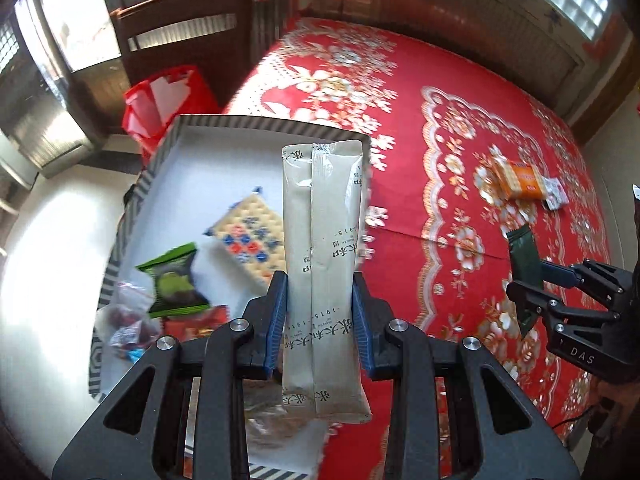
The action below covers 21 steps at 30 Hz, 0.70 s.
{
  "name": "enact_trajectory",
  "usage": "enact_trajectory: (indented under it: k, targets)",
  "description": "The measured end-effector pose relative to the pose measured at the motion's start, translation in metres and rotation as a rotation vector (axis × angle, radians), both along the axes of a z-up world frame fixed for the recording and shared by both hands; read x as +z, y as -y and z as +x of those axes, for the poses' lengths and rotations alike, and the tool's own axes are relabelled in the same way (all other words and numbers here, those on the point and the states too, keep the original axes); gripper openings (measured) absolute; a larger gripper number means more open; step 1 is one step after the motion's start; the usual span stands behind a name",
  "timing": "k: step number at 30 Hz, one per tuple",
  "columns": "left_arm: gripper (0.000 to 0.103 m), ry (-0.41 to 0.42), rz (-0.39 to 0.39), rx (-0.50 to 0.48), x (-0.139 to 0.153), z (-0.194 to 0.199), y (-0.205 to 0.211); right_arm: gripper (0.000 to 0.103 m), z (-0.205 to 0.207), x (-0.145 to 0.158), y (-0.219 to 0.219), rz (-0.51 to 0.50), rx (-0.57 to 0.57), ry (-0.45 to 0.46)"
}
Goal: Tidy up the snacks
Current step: 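Carry the white pack and dark green pack over the white tray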
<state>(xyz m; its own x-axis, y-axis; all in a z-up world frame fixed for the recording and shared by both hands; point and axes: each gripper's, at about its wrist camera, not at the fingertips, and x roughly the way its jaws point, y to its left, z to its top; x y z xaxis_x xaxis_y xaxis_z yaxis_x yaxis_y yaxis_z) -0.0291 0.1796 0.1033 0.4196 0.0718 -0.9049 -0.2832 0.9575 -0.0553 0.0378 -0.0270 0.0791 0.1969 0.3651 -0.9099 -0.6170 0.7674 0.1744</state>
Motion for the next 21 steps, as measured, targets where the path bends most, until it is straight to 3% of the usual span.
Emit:
enact_trajectory:
  k: [21]
  targets:
    - [0.030, -0.044, 0.000, 0.181, -0.018, -0.036, -0.084, 0.043, -0.018, 0.013, -0.133, 0.008, 0.248, -0.003]
